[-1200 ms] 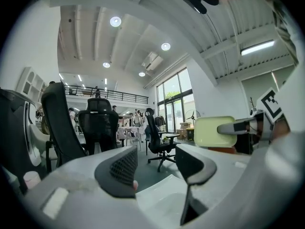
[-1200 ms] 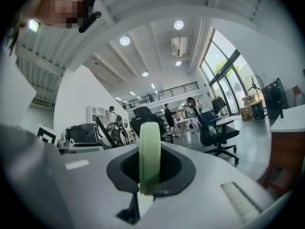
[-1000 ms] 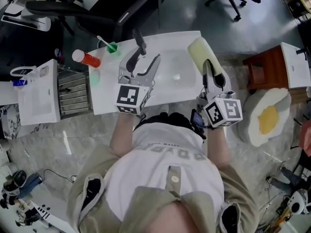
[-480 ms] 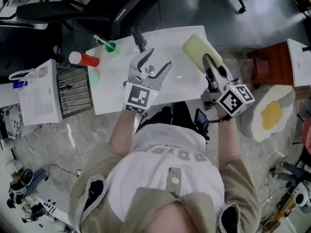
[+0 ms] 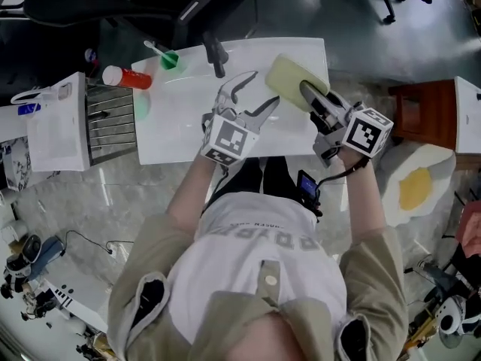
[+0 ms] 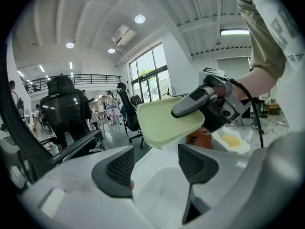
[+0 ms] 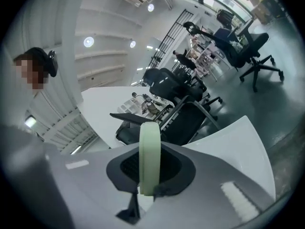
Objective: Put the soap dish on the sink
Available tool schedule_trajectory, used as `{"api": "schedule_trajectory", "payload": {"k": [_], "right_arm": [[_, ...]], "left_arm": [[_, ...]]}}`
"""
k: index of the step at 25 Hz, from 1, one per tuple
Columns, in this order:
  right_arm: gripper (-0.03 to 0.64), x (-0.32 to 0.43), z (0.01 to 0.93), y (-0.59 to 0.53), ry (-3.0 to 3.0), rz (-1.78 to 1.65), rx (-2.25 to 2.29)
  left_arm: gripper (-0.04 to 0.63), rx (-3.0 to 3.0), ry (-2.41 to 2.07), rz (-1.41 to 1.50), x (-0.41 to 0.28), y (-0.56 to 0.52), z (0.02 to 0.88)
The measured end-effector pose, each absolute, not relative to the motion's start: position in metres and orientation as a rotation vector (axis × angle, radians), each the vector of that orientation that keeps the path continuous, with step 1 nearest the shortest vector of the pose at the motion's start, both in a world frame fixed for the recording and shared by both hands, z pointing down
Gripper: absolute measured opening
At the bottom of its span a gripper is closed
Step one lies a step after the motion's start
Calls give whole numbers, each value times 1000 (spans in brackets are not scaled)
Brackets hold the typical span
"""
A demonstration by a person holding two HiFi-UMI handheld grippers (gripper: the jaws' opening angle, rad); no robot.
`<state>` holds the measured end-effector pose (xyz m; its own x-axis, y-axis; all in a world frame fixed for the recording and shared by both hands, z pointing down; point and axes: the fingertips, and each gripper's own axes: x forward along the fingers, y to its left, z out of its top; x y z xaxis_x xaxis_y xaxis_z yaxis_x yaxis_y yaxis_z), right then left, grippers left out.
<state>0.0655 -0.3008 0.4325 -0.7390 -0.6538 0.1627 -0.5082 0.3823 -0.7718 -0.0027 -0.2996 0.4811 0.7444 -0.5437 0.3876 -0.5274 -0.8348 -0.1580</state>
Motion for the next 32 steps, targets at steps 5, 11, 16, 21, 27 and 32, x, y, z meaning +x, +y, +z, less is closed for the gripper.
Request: {"api": "schedule_trajectory", "payload": {"k": [5,11,16,21,27,32], "right_arm": [[15,54,450,-308,2521,-1431,-847],[15,51,477,-313,2545,-1593,-647],[15,45,501,-325,2608,-1680,-518],[17,36,526,-342,2634,-1754,-457],[17,29,560,-360,2615,-1872,-482],[17,28,587,-379,2608,-1976,-468]], "left_arm": [[314,-2908,918,-704,2,-305,496],[319,-2899,933,-800,6,-302,521],[319,-2917,971,-861,9,-305,545],[319,-2961,1051,-913,3,-319,572],[319,-2989,1122,-1028,-5,-336,607],[319,-3018,1143,-1102,-6,-353,631]]}}
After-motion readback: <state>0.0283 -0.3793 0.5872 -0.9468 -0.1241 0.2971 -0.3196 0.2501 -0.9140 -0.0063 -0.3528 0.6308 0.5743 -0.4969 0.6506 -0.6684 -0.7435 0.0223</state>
